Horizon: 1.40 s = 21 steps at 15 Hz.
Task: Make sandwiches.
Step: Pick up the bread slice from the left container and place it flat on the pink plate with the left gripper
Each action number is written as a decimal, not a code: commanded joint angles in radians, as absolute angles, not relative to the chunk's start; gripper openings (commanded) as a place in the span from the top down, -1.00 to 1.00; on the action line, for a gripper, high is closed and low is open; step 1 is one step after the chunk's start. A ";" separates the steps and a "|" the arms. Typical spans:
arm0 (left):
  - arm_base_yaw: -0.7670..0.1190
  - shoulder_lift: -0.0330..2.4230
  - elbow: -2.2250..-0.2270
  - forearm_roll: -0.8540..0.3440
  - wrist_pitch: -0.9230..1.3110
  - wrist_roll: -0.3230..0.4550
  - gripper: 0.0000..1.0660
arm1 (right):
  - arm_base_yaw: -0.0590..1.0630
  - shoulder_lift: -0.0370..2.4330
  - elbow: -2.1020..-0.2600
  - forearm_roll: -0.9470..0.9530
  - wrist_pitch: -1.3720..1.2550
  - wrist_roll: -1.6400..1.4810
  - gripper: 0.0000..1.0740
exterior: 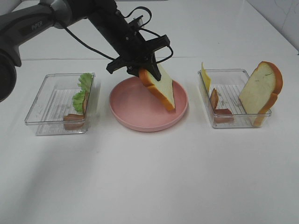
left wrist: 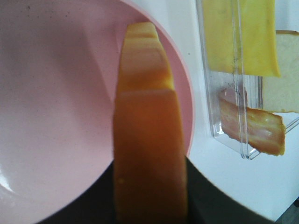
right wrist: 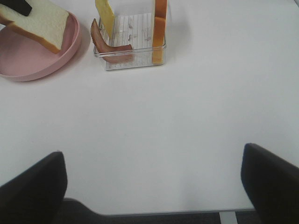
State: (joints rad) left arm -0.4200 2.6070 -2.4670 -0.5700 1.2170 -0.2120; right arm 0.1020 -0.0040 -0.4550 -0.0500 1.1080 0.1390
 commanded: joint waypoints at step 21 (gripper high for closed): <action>-0.424 2.617 -2.544 -0.454 1.319 -0.256 -0.54 | 0.105 -0.033 -0.454 -0.052 1.101 0.131 -0.79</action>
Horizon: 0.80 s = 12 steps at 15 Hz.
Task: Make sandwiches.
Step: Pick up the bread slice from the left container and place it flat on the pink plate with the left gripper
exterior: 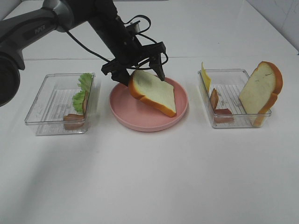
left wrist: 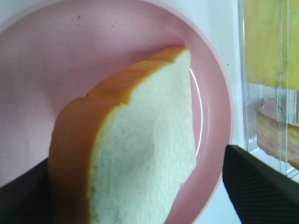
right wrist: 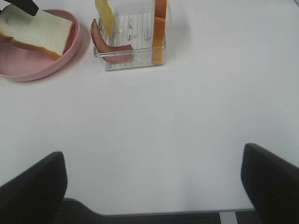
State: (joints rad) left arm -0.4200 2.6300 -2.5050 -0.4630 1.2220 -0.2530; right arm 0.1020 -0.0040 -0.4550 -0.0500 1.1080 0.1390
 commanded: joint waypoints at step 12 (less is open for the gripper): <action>-0.431 2.581 -2.604 -0.353 1.319 -0.267 -0.54 | 0.105 -0.033 -0.454 -0.052 1.101 0.131 -0.79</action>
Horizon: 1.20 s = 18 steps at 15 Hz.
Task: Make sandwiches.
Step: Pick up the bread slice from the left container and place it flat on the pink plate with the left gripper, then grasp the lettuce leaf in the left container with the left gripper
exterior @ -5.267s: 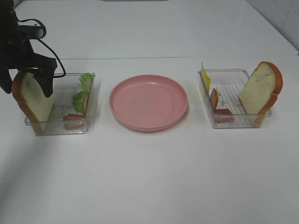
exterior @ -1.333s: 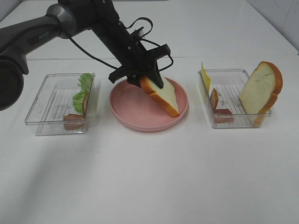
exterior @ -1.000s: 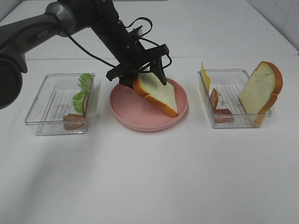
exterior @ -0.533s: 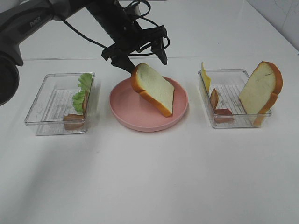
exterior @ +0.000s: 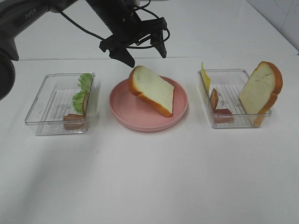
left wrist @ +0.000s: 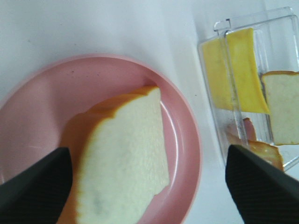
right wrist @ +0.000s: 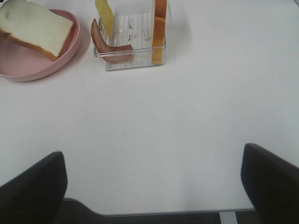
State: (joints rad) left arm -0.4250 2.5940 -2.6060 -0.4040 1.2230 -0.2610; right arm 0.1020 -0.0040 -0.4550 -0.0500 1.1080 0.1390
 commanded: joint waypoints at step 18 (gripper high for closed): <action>-0.232 2.110 -1.933 -0.072 1.319 -0.185 -0.50 | 0.105 -0.033 -0.454 -0.052 1.101 0.131 -0.79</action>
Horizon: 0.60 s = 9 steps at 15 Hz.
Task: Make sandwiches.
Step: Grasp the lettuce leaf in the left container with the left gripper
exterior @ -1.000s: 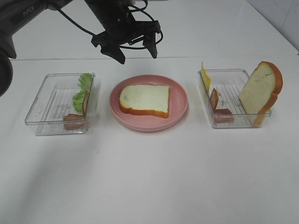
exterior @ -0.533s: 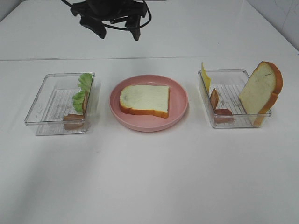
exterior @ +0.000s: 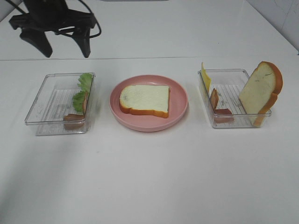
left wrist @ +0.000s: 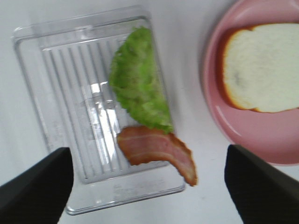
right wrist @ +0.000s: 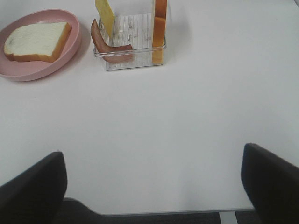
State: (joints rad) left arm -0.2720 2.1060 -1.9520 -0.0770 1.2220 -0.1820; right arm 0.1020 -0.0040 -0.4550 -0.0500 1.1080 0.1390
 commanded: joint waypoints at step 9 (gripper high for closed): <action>-0.227 2.349 -2.117 -0.142 1.273 -0.117 -0.50 | 0.105 -0.033 -0.454 -0.052 1.101 0.131 -0.79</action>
State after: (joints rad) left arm -0.2190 2.3300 -2.1070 -0.1280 1.2200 -0.1200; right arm 0.1020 -0.0040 -0.4550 -0.0500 1.1080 0.1390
